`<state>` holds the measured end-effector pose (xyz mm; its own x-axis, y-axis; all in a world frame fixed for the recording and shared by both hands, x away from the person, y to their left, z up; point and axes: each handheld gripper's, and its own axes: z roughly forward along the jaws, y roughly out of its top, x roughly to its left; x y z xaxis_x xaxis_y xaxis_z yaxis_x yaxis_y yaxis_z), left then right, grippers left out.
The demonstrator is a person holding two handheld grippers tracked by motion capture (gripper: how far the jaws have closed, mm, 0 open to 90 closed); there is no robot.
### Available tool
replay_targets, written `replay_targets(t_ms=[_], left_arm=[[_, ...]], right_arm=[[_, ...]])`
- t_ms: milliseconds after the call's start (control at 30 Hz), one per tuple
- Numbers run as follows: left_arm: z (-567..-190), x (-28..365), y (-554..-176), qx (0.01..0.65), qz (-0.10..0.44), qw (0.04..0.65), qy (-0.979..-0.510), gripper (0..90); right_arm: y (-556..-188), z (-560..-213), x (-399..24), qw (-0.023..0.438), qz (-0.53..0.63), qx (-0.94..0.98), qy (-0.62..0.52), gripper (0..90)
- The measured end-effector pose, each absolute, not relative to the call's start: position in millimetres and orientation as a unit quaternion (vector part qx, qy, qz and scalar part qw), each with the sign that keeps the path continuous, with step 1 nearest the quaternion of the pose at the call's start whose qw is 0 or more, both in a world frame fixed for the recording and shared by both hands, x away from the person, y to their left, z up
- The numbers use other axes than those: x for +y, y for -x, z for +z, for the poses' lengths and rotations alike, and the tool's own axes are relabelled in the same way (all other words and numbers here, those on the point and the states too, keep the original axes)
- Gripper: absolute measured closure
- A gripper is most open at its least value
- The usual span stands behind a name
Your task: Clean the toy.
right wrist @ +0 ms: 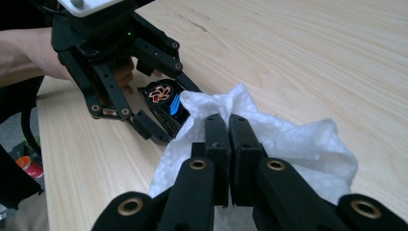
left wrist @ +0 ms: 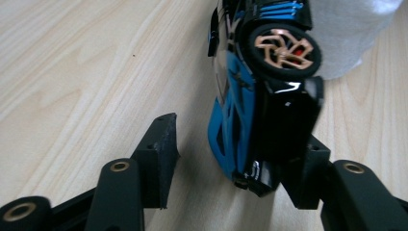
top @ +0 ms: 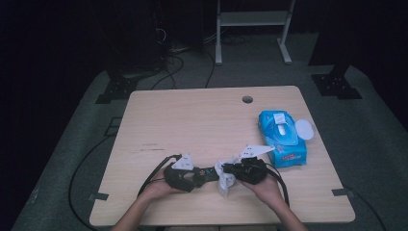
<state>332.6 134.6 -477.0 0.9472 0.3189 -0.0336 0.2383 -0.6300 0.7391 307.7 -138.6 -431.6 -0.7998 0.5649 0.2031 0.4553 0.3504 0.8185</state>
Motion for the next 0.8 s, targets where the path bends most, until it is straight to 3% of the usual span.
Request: replay_targets(t_ms=[167, 267, 800], left_arm=[[-478, 129, -333, 0.152, 0.047, 0.41, -0.898, 51.5], [-478, 125, -331, 0.138, 0.054, 0.41, -0.9, 62.7], [-449, 130, -326, 0.118, 0.114, 0.475, -0.864, 64.1]], right_arm=[[-308, -432, -139, 0.057, 0.478, 0.818, -0.314, 87.6], [-308, -432, -139, 0.059, 0.479, 0.817, -0.314, 87.6], [-310, -428, -158, 0.064, 0.497, 0.794, -0.345, 87.8]])
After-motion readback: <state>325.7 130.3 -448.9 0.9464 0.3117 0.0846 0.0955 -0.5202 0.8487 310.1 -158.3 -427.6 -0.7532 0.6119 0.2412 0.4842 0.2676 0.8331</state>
